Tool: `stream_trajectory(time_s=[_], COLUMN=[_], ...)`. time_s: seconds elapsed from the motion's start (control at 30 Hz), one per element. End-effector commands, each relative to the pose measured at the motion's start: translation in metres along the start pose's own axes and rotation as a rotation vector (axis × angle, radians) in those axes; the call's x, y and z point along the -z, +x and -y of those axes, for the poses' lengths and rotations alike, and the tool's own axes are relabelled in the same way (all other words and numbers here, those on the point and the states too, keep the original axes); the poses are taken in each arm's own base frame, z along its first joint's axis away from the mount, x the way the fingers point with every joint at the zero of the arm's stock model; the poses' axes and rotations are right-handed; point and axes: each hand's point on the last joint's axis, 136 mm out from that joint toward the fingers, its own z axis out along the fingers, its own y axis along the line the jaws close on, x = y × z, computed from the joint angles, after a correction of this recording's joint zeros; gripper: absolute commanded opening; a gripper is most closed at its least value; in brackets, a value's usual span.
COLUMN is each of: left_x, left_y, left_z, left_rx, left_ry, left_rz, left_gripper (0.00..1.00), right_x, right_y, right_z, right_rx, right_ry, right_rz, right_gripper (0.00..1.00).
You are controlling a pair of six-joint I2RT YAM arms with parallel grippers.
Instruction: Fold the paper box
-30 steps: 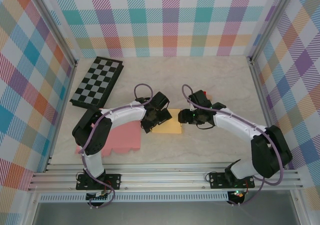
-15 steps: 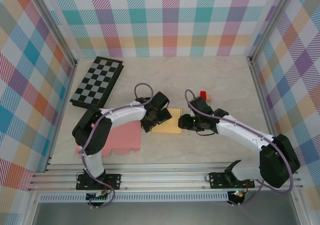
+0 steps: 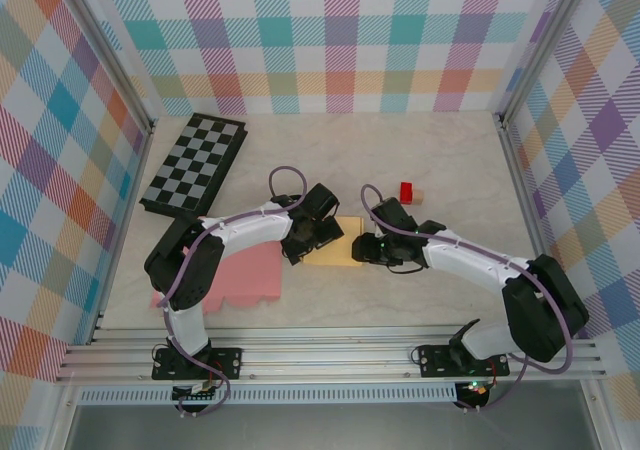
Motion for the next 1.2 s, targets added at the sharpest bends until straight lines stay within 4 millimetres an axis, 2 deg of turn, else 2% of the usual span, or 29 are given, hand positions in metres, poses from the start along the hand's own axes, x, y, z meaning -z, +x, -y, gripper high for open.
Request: stream_trajectory(time_s=[0.0, 0.43, 0.87, 1.17], left_x=[-0.004, -0.004, -0.007, -0.007], left_y=[0.001, 0.002, 0.002, 0.002], left_z=[-0.023, -0.027, -0.03, -0.031], left_rx=[-0.013, -0.011, -0.013, -0.015], left_ry=[-0.082, -0.088, -0.1, -0.105], left_rz=[0.024, 0.024, 0.027, 0.029], left_gripper=[1.0, 1.0, 1.0, 1.0], right_x=[-0.006, -0.021, -0.017, -0.01], right_y=[0.003, 0.009, 0.008, 0.01], right_z=[-0.008, -0.02, -0.021, -0.033], right_rx=[0.0, -0.042, -0.027, -0.038], right_ry=[-0.042, -0.104, -0.102, -0.142], right_rz=[-0.011, -0.071, -0.074, -0.11], right_gripper=[0.49, 0.5, 0.49, 0.49])
